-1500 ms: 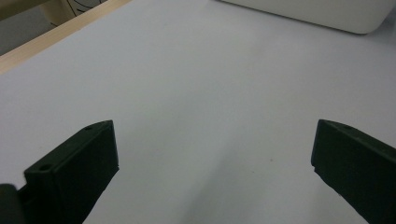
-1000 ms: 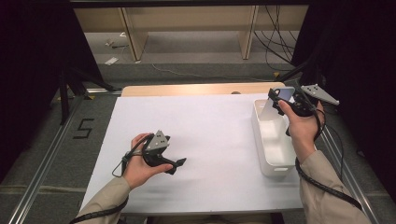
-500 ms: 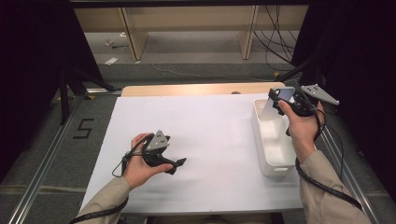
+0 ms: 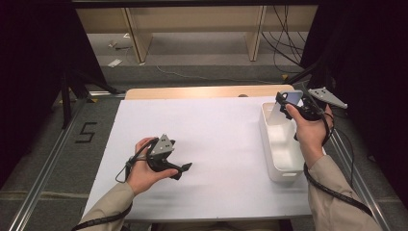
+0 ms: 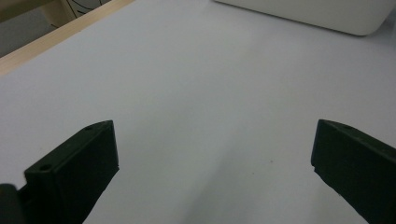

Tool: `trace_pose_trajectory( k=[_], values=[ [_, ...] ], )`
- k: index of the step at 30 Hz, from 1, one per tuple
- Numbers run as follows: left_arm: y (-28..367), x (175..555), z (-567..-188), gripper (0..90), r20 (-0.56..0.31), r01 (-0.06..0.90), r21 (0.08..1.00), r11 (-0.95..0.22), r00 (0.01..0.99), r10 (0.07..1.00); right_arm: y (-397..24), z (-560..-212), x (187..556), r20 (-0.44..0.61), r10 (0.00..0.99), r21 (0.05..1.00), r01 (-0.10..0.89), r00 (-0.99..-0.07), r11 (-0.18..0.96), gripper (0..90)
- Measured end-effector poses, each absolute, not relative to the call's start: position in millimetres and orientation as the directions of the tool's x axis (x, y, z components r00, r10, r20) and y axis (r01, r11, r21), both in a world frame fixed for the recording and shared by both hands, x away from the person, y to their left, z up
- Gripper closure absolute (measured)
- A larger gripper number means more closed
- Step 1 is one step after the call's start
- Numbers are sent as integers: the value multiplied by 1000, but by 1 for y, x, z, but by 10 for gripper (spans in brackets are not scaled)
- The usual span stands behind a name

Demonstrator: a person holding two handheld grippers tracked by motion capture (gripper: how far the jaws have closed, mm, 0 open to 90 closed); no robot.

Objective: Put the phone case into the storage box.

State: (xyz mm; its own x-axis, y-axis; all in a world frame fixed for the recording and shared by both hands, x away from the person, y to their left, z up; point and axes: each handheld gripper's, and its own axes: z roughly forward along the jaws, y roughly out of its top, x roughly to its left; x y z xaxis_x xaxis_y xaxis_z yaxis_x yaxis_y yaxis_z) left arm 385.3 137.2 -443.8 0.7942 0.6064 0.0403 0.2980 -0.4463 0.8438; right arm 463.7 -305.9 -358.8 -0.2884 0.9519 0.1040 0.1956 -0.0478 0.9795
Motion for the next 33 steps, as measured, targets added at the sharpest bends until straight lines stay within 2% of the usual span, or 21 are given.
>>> trace_pose_trajectory(
  k=[33],
  values=[
    [138, 386, -444, 2, 41, 296, 846, -443, 793, 607, -303, -360, 473, 93, 954, 979, 203, -286, -35, 182]
  ],
)
